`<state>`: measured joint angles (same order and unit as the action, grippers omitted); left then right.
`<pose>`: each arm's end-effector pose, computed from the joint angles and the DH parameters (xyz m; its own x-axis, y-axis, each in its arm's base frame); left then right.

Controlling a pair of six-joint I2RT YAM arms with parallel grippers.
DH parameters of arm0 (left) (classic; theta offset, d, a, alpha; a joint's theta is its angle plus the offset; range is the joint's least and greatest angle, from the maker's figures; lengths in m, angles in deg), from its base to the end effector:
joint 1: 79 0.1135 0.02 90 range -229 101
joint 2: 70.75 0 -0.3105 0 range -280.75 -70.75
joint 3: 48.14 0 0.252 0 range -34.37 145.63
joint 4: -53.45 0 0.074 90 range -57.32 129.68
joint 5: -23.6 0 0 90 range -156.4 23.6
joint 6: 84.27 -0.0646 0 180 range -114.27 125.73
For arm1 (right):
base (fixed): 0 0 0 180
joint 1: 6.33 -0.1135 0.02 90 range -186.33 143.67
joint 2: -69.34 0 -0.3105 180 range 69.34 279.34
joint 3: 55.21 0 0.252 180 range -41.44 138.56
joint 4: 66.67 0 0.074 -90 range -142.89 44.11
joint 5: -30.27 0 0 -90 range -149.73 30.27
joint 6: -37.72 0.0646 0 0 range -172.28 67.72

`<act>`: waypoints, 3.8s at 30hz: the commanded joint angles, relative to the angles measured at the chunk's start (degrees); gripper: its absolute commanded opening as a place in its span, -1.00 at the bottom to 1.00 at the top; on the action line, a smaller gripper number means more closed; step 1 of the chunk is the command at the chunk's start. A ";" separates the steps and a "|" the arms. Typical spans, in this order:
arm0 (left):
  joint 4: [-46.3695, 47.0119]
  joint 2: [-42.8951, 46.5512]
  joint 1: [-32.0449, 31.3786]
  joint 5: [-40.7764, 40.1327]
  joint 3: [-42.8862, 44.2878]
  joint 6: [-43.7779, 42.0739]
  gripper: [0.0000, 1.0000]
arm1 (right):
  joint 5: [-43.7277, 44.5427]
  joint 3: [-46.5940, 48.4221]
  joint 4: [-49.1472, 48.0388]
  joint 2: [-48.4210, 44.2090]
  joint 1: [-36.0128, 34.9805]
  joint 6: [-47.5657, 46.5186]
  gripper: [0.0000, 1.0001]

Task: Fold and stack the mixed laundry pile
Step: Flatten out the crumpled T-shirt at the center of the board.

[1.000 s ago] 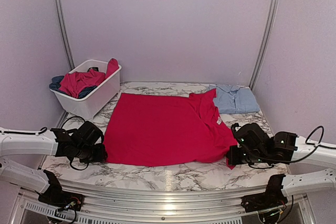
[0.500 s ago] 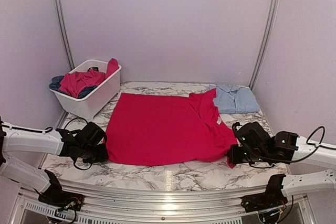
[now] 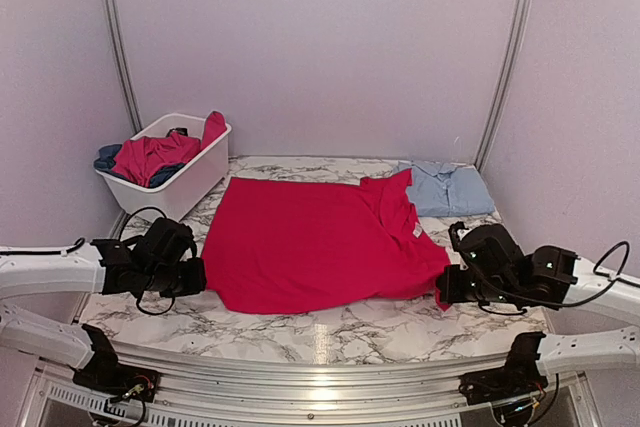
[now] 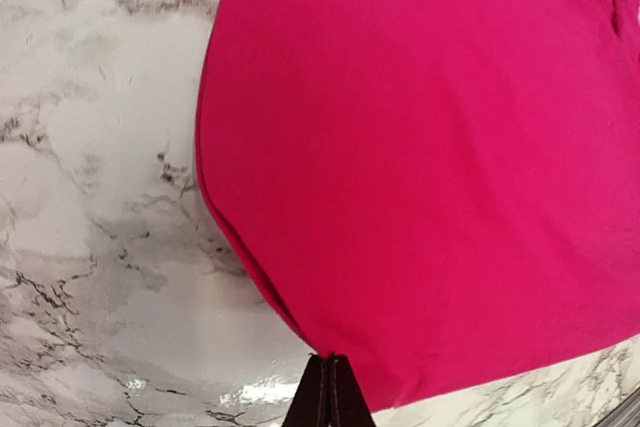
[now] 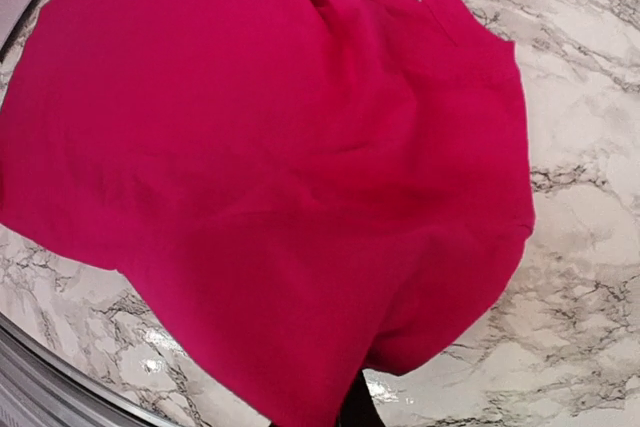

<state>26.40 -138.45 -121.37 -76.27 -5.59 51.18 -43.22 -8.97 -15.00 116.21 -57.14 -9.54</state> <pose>0.1660 -0.1365 0.1849 -0.8274 -0.1956 -0.5265 -0.0047 0.9398 -0.3418 0.1045 0.0991 0.2298 -0.7970 0.0522 -0.6017 -0.1258 0.9601 0.2499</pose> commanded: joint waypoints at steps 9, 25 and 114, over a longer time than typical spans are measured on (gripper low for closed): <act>-1.65 3.58 -0.17 -10.55 31.33 -21.98 -1.00 | 17.54 37.21 -1.80 6.96 0.95 -25.46 -1.00; 1.93 12.44 -6.27 0.28 51.62 -35.51 -1.00 | 5.95 64.93 -10.46 4.80 -0.13 -48.74 -1.00; 8.22 6.86 -5.17 -1.10 57.34 -37.94 -1.00 | -34.39 70.79 -10.34 2.60 41.50 -33.74 -1.00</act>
<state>36.28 -132.61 -124.43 -74.93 48.35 15.16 -75.52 55.40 -30.85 117.94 -16.22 -45.12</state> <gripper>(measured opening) 0.004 0.002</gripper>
